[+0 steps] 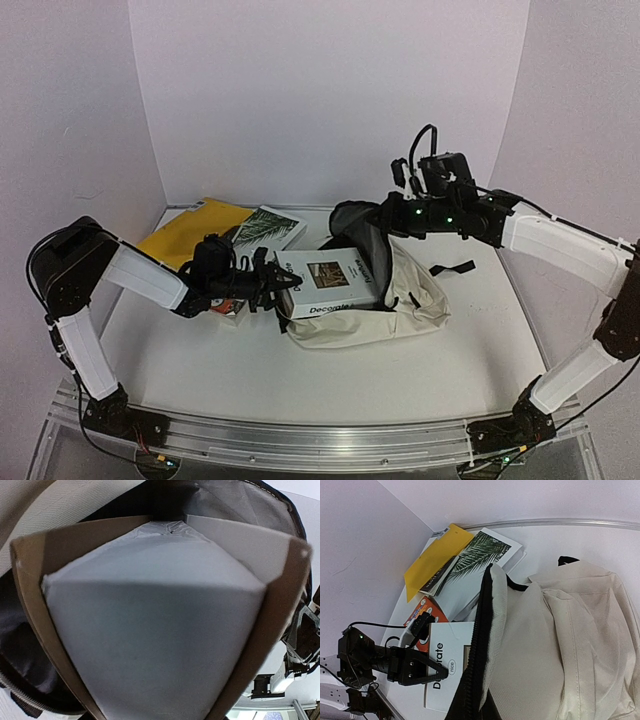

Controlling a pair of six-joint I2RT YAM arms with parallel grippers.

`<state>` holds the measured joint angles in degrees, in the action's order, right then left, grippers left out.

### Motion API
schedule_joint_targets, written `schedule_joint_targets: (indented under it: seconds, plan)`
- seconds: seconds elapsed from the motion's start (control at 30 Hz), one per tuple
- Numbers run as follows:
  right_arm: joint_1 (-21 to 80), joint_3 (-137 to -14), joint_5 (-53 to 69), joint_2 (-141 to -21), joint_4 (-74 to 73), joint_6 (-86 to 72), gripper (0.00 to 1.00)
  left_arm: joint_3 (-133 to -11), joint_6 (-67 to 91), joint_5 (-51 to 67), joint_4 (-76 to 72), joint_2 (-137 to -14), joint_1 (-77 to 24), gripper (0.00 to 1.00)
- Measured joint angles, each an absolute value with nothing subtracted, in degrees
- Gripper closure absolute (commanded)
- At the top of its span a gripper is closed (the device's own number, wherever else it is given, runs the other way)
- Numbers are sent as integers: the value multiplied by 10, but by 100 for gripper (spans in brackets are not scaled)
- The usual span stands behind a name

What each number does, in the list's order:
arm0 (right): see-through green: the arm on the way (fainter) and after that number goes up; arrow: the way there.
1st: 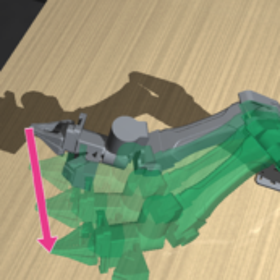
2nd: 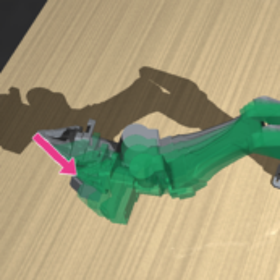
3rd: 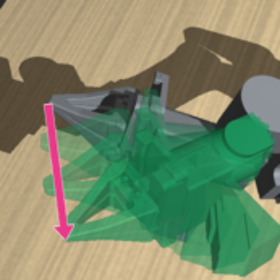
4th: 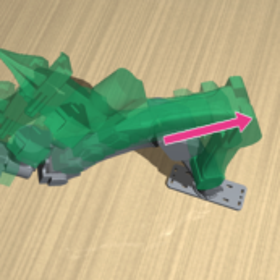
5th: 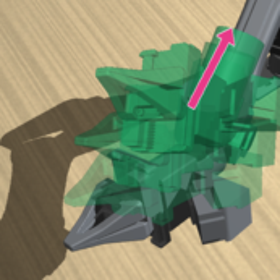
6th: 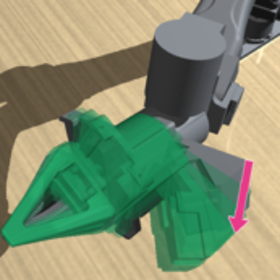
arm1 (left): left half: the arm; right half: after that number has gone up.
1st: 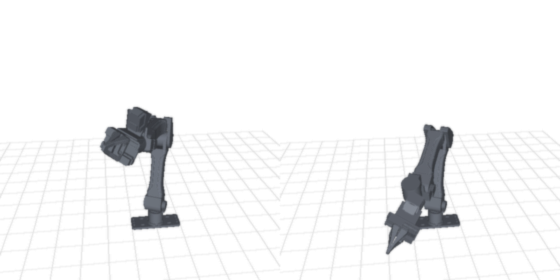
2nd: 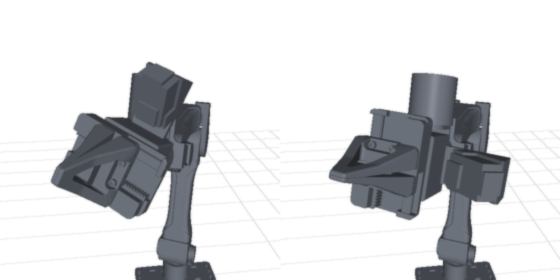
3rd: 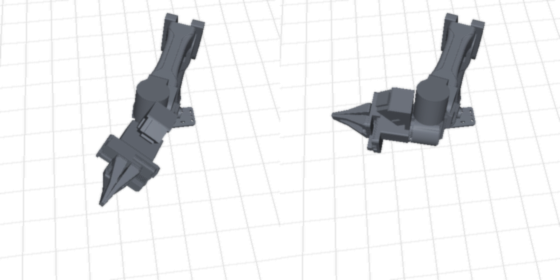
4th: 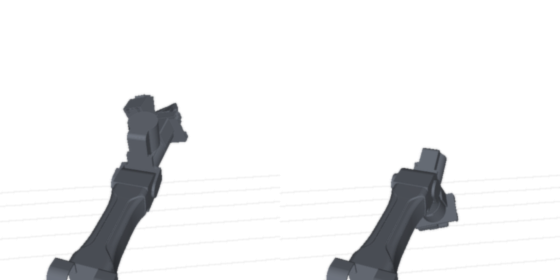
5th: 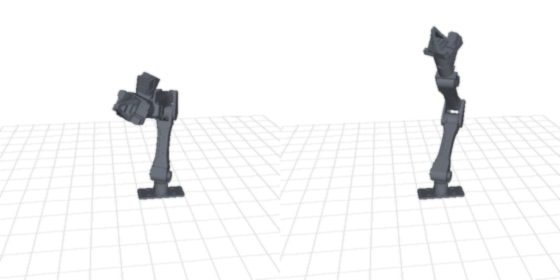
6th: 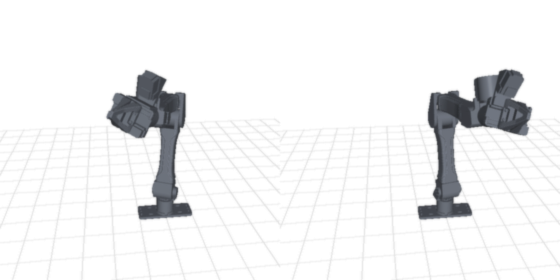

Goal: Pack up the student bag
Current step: Place the book in the student bag.

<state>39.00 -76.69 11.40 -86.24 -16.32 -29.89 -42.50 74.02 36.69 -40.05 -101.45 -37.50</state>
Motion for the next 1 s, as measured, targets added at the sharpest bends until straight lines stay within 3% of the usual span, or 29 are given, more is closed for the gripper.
schedule_joint_targets:
  seconds: [0.7,0.87,1.0]
  plan:
    - [420,-722,117,-830,-55,-301,100,-549,750,319,-323,-1111,-431,75]
    - [422,-722,117,-832,-49,-303,100,-604,747,317,-322,-1156,-452,69]
    - [423,-720,116,-837,-38,-304,100,-639,725,312,-290,-1169,-466,54]
